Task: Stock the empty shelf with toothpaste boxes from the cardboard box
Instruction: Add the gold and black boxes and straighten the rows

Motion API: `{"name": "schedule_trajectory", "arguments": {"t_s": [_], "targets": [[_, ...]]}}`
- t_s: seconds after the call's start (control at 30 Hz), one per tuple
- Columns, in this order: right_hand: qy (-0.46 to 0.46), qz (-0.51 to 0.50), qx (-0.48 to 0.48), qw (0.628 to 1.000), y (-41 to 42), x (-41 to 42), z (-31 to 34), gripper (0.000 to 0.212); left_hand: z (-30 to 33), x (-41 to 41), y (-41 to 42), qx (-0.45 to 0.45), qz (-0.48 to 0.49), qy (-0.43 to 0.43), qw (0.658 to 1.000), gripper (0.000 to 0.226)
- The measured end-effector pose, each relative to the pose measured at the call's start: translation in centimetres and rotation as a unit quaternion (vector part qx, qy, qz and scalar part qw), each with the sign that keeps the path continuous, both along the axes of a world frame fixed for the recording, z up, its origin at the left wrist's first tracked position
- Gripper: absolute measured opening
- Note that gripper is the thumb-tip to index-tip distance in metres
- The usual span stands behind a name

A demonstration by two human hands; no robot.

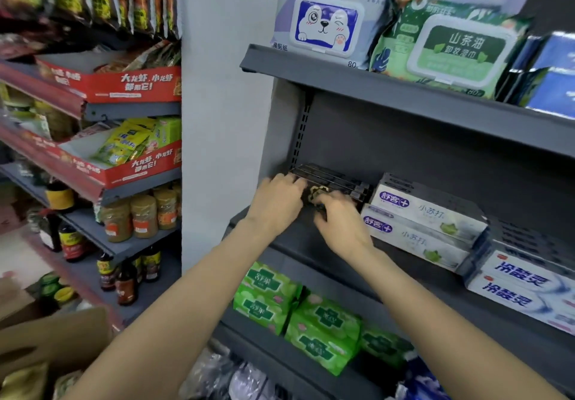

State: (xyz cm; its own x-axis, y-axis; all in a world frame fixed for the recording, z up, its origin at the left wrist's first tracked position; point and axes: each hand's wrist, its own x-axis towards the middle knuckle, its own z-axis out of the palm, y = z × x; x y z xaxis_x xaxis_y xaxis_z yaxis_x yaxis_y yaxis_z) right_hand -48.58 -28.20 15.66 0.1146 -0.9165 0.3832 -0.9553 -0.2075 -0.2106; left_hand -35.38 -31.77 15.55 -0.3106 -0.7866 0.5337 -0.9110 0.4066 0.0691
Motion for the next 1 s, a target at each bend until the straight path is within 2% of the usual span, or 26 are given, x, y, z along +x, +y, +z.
{"name": "schedule_trajectory", "arguments": {"t_s": [0.17, 0.3, 0.5, 0.6, 0.7, 0.87, 0.93, 1.0], "targets": [[-0.029, 0.097, 0.048, 0.994, 7.2, 5.4, -2.4, 0.031, -3.2, 5.4, 8.1, -0.003, 0.052, 0.084, 0.995, 0.021], [-0.067, 0.146, 0.102, 0.982, 11.9, 10.6, -5.5, 0.032, -6.6, 11.1, 14.4, 0.063, 0.110, 0.091, 0.988, 0.025], [-0.088, 0.230, 0.187, 0.951, 16.6, 20.2, -11.2, 0.027, -11.5, 21.3, 22.0, 0.165, 0.227, 0.135, 0.950, 0.018], [-0.053, 0.258, 0.226, 0.938, 17.6, 25.1, -14.5, 0.026, -14.7, 26.5, 23.5, 0.232, 0.278, 0.145, 0.921, 0.019], [-0.010, 0.234, 0.287, 0.929, 17.6, 29.4, -18.2, 0.034, -18.3, 31.2, 23.8, 0.309, 0.281, 0.139, 0.898, 0.027], [-0.030, 0.119, 0.414, 0.902, 15.1, 33.9, -24.3, 0.045, -23.8, 36.7, 21.3, 0.414, 0.214, 0.087, 0.880, 0.042], [-0.032, 0.072, 0.437, 0.896, 13.9, 35.0, -26.4, 0.050, -25.5, 38.2, 19.6, 0.441, 0.173, 0.030, 0.880, 0.056], [-0.017, 0.038, 0.477, 0.878, 13.1, 35.7, -28.1, 0.064, -27.0, 39.3, 18.3, 0.470, 0.149, -0.022, 0.870, 0.081]]}}
